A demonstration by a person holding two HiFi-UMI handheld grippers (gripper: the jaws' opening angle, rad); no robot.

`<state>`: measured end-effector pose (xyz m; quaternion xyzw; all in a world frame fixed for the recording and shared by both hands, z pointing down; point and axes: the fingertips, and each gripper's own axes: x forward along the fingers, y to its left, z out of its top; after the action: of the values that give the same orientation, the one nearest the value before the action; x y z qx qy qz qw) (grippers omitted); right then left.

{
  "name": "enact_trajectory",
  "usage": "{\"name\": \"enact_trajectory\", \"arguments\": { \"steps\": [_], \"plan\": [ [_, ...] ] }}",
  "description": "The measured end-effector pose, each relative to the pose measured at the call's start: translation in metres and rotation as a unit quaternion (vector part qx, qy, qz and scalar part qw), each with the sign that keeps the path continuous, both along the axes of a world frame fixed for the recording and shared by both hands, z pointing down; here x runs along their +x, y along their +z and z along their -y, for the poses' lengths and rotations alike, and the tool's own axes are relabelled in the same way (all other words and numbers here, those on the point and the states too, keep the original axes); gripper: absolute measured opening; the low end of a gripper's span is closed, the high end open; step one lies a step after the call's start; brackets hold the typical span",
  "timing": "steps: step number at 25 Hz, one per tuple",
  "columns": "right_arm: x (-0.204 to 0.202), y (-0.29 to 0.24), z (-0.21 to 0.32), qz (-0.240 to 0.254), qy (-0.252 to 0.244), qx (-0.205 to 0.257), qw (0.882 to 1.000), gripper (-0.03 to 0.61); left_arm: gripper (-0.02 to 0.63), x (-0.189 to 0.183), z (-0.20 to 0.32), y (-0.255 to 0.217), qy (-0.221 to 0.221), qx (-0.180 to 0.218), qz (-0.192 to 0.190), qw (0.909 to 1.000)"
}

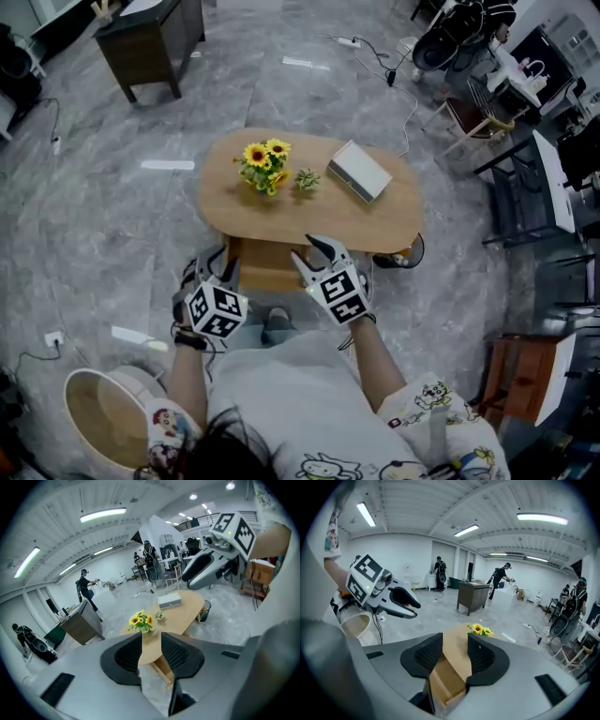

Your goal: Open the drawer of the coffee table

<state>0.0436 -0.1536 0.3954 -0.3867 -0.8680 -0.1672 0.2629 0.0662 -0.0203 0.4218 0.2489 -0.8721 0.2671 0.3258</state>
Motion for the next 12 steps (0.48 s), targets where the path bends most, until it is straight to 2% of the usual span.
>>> {"name": "enact_trajectory", "arguments": {
  "steps": [4, 8, 12],
  "plan": [
    [0.003, -0.029, 0.021, 0.021, 0.004, -0.014, 1.000, 0.137, 0.104, 0.003, 0.013, -0.024, -0.018, 0.020, 0.022, 0.9994],
    [0.004, -0.060, 0.030, 0.042, 0.022, -0.053, 0.997, 0.135, 0.104, 0.008, 0.013, -0.049, -0.063, 0.097, 0.037, 0.9926],
    [0.004, -0.086, 0.028, 0.039, 0.042, -0.125, 0.991, 0.128, 0.103, 0.015, 0.012, -0.076, -0.097, 0.185, 0.056, 0.9764]
  ]
}}
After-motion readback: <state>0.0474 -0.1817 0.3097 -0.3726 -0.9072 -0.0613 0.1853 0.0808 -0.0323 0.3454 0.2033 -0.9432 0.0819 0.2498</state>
